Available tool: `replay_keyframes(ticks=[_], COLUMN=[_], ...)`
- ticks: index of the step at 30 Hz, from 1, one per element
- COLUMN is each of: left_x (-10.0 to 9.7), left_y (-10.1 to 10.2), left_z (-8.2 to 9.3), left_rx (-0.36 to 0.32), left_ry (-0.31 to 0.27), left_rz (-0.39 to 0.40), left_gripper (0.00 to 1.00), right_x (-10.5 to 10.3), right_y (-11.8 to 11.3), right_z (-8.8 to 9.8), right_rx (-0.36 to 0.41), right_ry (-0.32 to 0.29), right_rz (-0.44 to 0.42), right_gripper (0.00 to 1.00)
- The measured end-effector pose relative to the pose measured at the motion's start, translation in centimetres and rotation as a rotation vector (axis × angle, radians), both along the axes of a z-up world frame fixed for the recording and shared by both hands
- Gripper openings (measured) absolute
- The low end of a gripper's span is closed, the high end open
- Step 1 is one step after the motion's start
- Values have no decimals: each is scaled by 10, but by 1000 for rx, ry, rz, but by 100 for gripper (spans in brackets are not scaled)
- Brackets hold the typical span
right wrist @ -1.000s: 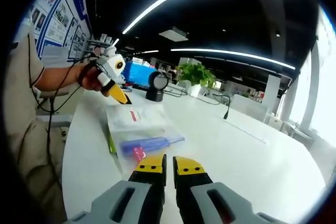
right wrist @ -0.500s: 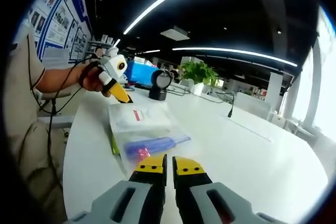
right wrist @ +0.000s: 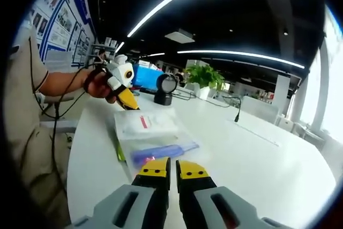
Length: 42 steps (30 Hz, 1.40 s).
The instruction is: Clip sheet goods on table flip sheet goods clip sheet goods scan sheet goods put sheet goods back to table
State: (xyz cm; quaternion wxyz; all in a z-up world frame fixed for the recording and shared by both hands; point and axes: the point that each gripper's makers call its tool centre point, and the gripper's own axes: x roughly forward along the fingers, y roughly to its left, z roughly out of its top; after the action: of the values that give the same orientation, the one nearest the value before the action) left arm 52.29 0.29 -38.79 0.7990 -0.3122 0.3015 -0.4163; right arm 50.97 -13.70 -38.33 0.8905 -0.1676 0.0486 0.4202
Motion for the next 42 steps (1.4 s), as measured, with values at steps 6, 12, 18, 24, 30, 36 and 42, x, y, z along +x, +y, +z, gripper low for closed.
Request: replay_keyframes(ticks=[6, 12, 18, 24, 30, 36, 42], left_x=[-1, -1, 0, 0, 0, 3, 4], left_y=[-3, -4, -8, -11, -13, -12, -13], left_z=[-1, 5, 18, 25, 34, 41, 47], left_rx=[-20, -23, -49, -64, -84, -76, -69], left_ry=[102, 102, 102, 113, 117, 109, 105], left_rz=[30, 39, 69, 93, 112, 125, 139], left_gripper=[0, 0, 0, 0, 0, 0, 0], right_x=[0, -2, -6, -9, -15, -27, -36], right_y=[0, 2, 8, 12, 16, 26, 35], right_z=[-1, 2, 7, 14, 22, 34, 41], right_rx=[-1, 8, 19, 28, 26, 17, 19], right_ry=[2, -4, -17, -38, -60, -93, -114], right_rz=[0, 5, 3, -8, -12, 9, 28], right_gripper=[1, 1, 1, 2, 2, 3, 5])
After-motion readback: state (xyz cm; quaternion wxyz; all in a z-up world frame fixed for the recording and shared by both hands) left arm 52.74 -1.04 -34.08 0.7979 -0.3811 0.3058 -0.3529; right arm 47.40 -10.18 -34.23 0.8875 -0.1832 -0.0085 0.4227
